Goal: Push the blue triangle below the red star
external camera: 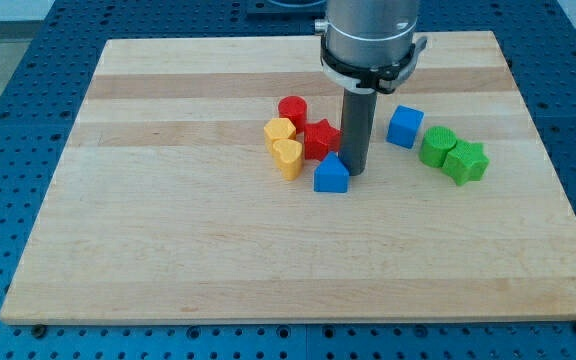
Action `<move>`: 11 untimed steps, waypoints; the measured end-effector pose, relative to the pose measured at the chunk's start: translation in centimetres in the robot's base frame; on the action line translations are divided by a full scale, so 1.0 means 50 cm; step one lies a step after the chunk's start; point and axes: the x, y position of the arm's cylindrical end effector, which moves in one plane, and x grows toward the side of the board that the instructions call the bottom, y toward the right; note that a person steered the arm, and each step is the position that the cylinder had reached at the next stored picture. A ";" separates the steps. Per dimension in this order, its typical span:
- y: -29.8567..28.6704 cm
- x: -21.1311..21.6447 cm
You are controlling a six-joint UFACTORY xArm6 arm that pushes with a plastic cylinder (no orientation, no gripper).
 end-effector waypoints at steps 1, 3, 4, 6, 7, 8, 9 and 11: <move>0.006 0.019; 0.025 0.077; 0.025 0.074; 0.025 0.057; 0.024 0.058; 0.010 0.085; -0.015 0.092; -0.017 0.066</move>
